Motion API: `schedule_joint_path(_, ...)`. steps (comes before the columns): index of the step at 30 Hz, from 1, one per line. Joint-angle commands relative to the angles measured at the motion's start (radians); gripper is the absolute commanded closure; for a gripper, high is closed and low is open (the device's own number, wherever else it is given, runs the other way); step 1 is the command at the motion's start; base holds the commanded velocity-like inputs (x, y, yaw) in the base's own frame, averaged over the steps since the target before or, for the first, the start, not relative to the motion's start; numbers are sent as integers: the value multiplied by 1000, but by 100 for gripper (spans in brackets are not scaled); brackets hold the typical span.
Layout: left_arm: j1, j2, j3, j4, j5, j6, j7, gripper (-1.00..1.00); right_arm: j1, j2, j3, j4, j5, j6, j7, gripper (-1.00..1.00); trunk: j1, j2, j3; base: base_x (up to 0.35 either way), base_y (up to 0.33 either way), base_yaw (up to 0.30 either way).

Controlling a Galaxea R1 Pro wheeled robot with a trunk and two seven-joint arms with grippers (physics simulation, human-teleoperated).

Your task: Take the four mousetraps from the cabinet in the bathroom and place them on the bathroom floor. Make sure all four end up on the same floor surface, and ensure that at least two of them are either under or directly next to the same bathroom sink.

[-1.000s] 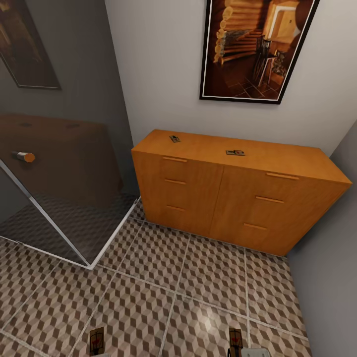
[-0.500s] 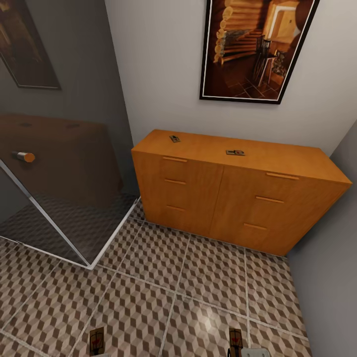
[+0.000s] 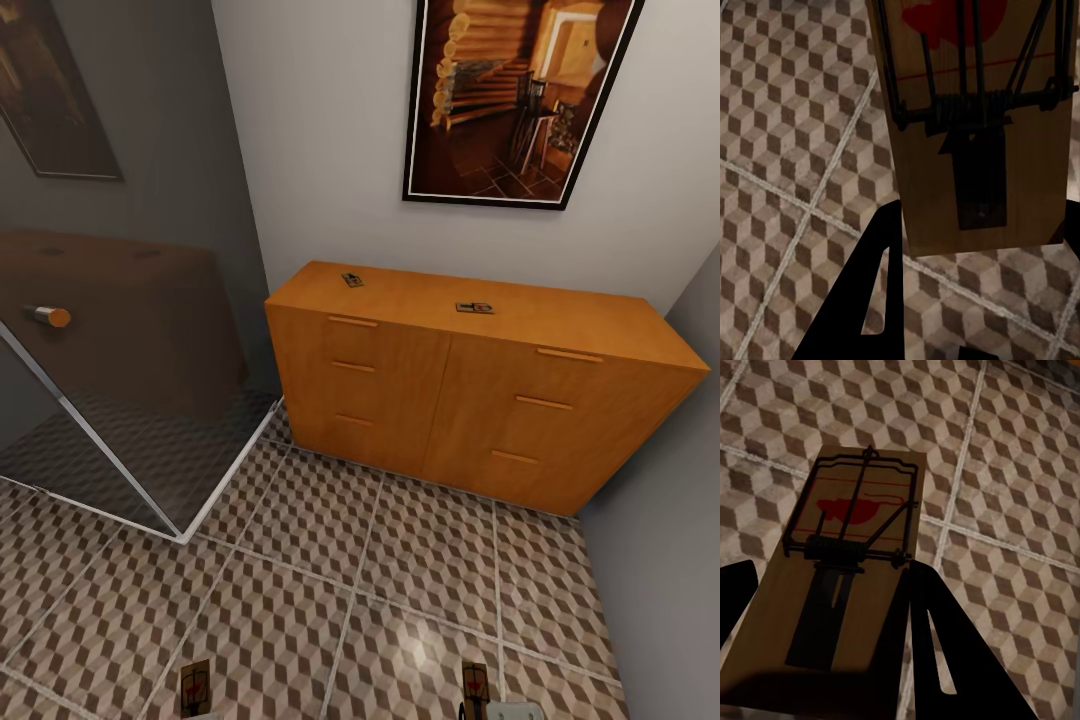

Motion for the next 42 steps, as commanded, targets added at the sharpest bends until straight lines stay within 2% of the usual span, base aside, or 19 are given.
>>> schedule_joint_path(1,-1,-1,-8,3,0,-3,8,100,-1,0,3,1,7,-1,-5,100,0,0,-1,0,0,0)
schedule_joint_path(42,-1,-1,-8,3,0,-3,8,100,-1,0,3,1,7,-1,-4,100,0,0,-1,0,0,0)
